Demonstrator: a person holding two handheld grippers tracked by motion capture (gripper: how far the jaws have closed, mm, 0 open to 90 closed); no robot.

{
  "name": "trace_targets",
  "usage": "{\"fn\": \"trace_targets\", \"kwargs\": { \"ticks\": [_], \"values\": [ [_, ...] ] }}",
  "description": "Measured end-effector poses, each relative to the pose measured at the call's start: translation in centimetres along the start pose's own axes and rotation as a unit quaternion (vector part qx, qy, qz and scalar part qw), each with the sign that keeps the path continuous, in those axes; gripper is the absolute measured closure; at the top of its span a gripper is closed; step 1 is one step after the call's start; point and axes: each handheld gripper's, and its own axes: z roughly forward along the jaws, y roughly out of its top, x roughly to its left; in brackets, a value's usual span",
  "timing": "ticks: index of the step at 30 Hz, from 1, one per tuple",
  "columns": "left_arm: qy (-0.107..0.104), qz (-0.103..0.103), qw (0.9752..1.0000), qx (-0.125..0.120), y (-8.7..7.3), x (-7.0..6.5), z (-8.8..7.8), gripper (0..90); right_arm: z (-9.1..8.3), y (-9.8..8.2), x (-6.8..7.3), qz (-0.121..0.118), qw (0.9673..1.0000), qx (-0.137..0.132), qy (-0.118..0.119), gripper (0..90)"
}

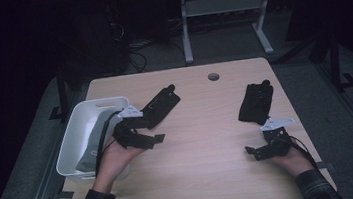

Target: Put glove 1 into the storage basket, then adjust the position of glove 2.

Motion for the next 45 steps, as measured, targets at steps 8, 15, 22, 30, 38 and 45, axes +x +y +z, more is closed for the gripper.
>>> {"fn": "trace_targets", "kwargs": {
  "ticks": [8,15,22,30,38,45],
  "values": [
    [-0.011,0.020,0.9997,-0.002,-0.9,-2.5,3.0,14.6,0.0,0.0,0.1,-0.006,1.0000,0.000,0.004,2.6],
    [-0.010,0.034,0.9991,0.023,-3.5,-2.7,6.0,14.1,0.0,0.0,0.3,-0.005,1.0000,0.000,0.005,2.6],
    [-0.004,0.042,0.9979,0.048,-5.0,-2.3,7.8,13.5,-0.1,-0.1,0.1,-0.014,0.9999,0.001,0.008,2.5],
    [0.010,0.064,0.9964,0.056,-6.4,-1.9,8.0,12.4,-0.1,0.0,0.0,-0.016,0.9998,0.007,0.012,2.6],
    [0.003,0.087,0.9959,0.025,-7.4,-1.6,7.8,12.3,-0.8,0.6,0.0,-0.027,0.9995,0.009,0.012,16.1],
    [0.008,0.087,0.9960,0.021,-7.4,-1.5,7.8,12.3,-1.2,2.1,-0.4,-0.011,0.9997,0.002,0.020,27.7]
  ]
}}
